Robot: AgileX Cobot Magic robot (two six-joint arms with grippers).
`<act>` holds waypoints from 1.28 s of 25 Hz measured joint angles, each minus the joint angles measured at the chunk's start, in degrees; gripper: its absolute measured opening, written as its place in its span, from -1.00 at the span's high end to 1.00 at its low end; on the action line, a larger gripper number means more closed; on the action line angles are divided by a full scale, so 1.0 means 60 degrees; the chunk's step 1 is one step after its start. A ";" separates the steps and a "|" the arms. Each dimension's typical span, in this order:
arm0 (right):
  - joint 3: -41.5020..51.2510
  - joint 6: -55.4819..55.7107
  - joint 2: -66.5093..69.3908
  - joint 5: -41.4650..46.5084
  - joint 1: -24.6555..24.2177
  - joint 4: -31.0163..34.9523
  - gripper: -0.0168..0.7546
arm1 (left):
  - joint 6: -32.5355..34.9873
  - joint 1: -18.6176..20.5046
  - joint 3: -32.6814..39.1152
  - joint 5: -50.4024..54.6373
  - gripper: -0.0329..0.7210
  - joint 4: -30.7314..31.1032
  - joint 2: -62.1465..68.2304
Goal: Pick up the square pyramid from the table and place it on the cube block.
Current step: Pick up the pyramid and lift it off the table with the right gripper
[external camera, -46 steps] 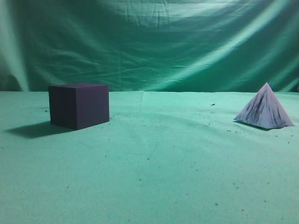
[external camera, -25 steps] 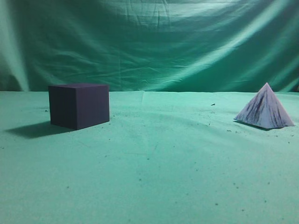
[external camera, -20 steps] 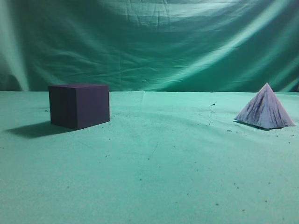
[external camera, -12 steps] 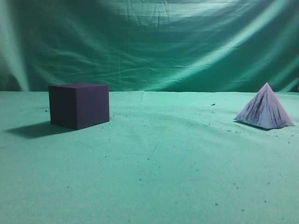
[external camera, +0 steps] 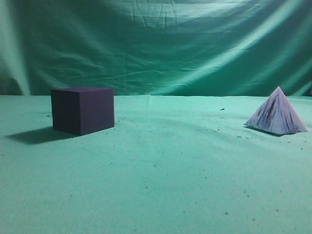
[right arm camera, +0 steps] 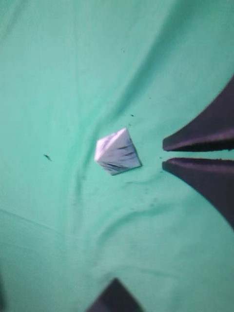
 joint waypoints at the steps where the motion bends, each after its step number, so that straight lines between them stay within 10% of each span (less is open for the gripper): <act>1: -0.0165 -0.0575 0.0350 0.0153 0.0000 0.0189 0.96 | 0.0000 0.0000 0.0000 0.0000 0.91 0.0000 0.0000; 13: -0.3274 -0.0085 0.5831 0.0856 0.2999 -0.1993 0.96 | 0.0000 0.0000 0.0000 0.0000 0.91 0.0000 0.0000; 24: -0.5112 0.1049 0.9933 0.0680 0.3063 -0.2699 -0.72 | 0.0000 0.0000 0.0000 0.0000 0.91 0.0000 0.0000; 32: -0.5338 0.1715 1.1377 -0.0177 0.3063 -0.3560 -0.55 | 0.0000 0.0000 0.0000 0.0000 0.91 0.0000 0.0000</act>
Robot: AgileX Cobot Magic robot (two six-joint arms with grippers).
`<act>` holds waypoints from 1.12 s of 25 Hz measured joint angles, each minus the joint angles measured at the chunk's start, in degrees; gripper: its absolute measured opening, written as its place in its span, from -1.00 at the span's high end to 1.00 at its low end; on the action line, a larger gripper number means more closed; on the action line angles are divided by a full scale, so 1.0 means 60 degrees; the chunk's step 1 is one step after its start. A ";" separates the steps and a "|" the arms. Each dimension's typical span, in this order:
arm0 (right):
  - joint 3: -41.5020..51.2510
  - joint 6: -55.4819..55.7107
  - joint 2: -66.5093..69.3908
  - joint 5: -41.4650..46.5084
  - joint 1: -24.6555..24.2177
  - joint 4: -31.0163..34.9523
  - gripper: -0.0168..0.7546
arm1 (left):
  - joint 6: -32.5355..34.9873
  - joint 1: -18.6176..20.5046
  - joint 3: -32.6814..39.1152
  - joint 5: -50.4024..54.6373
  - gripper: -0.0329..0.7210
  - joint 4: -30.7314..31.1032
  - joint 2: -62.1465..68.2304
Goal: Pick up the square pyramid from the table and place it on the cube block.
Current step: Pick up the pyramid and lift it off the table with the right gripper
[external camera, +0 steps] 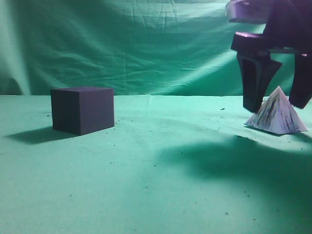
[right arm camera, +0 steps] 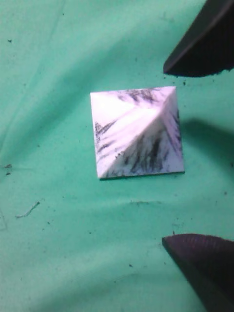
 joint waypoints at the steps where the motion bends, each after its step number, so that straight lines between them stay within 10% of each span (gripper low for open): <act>1: 0.0000 -0.0002 0.0137 -0.0118 0.0000 0.0000 -0.56 | 0.0000 0.0000 0.0000 0.0000 0.91 0.0000 0.0000; 13: -0.0099 0.0375 0.1158 -0.0568 0.0024 -0.1100 -0.56 | 0.0000 0.0000 0.0000 0.0000 0.91 0.0000 0.0000; 20: -0.0465 0.1108 0.1134 -0.0159 0.0029 -0.1618 0.18 | 0.0000 0.0000 0.0000 0.0000 0.91 0.0018 0.0000; 28: -0.2226 0.1061 0.0804 0.1325 0.0029 -0.1541 0.14 | 0.0000 0.0000 0.0000 0.0000 0.91 0.0135 0.0000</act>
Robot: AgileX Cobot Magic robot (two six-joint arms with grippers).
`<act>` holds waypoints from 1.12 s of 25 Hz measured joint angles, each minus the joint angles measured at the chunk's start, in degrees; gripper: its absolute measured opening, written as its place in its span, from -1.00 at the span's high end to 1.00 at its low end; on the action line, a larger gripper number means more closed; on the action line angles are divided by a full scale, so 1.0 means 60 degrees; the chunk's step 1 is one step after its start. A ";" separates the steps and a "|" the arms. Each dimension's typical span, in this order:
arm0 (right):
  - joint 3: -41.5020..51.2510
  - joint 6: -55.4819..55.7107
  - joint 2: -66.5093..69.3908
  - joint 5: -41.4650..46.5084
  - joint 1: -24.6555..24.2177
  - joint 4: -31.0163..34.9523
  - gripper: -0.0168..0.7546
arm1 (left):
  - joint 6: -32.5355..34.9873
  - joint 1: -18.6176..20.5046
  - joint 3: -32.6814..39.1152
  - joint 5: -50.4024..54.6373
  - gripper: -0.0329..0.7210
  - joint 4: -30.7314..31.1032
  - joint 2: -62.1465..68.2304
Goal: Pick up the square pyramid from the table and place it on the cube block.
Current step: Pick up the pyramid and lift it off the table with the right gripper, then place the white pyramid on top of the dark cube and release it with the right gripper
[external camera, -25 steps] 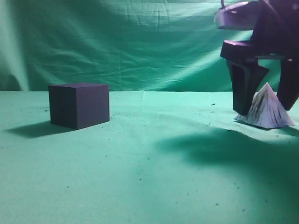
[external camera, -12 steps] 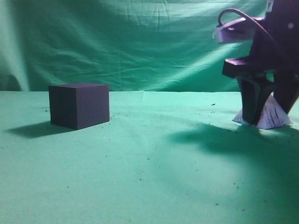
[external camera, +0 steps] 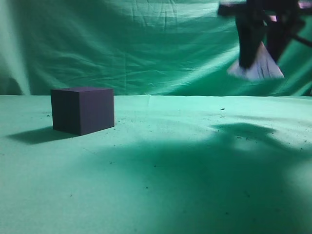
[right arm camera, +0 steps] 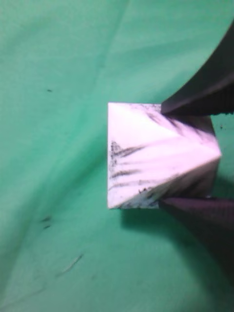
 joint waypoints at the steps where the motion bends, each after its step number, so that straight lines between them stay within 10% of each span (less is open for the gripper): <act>1: -0.0386 -0.0199 -0.0135 0.0179 0.0000 0.0226 0.14 | 0.0000 0.0000 0.0000 0.0000 0.91 0.0127 0.0000; 6: -0.2266 -0.1099 -0.0428 0.1765 0.0376 0.1235 0.14 | 0.0000 0.0000 0.0000 0.0000 0.91 0.0213 0.0000; 19: -0.5808 -0.1315 0.1907 0.3425 0.4332 0.1257 0.14 | 0.0000 0.0000 0.0000 0.0000 0.91 0.0309 0.0000; 28: -0.8171 -0.1315 0.4437 0.4078 0.4663 0.0688 0.14 | 0.0000 0.0000 0.0000 0.0000 0.91 0.0329 0.0000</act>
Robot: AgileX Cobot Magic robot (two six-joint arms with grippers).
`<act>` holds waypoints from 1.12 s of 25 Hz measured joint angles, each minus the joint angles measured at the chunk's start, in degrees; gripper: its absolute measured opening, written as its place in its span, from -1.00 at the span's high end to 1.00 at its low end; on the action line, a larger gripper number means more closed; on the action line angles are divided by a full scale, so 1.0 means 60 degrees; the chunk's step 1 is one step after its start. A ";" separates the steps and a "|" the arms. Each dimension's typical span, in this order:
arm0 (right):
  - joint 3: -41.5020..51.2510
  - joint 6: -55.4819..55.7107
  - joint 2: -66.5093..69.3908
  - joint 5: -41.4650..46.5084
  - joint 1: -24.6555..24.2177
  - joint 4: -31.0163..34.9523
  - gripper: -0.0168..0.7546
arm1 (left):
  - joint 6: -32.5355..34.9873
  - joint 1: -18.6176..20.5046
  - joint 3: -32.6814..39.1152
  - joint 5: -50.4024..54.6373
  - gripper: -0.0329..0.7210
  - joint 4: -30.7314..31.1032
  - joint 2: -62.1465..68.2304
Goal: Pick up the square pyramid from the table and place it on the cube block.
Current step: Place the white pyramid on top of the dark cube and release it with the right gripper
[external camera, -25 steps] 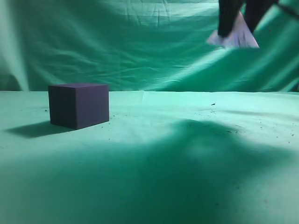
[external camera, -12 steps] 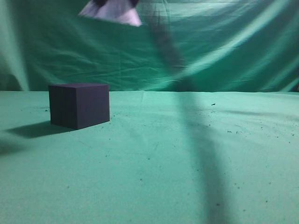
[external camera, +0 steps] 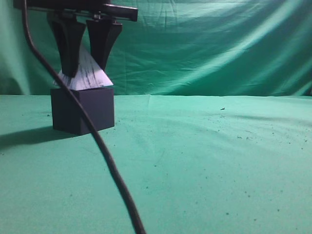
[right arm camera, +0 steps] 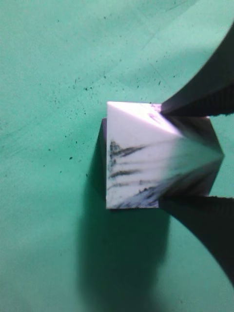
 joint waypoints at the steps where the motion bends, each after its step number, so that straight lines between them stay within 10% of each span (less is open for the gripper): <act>1: -0.0040 0.0000 0.0091 0.0000 0.0000 -0.0023 0.14 | 0.0000 0.0000 0.0000 0.0000 0.91 0.0000 0.0000; 11: -0.0189 0.0022 0.0157 -0.0054 0.0000 -0.0082 0.28 | 0.0000 0.0000 0.0000 0.0000 0.91 0.0000 0.0000; 18: -0.0141 0.0084 -0.0092 0.0008 0.0000 -0.0097 -0.76 | 0.0000 0.0000 0.0000 0.0000 0.91 0.0004 0.0000; 23: -0.0141 0.0107 -0.1264 0.0030 0.0000 -0.0078 -0.72 | 0.0000 0.0000 0.0000 0.0000 0.91 0.0004 0.0000; 28: -0.0141 0.0125 -0.2721 0.0125 0.0000 -0.0078 0.03 | 0.0000 0.0000 0.0000 0.0000 0.91 0.0004 0.0000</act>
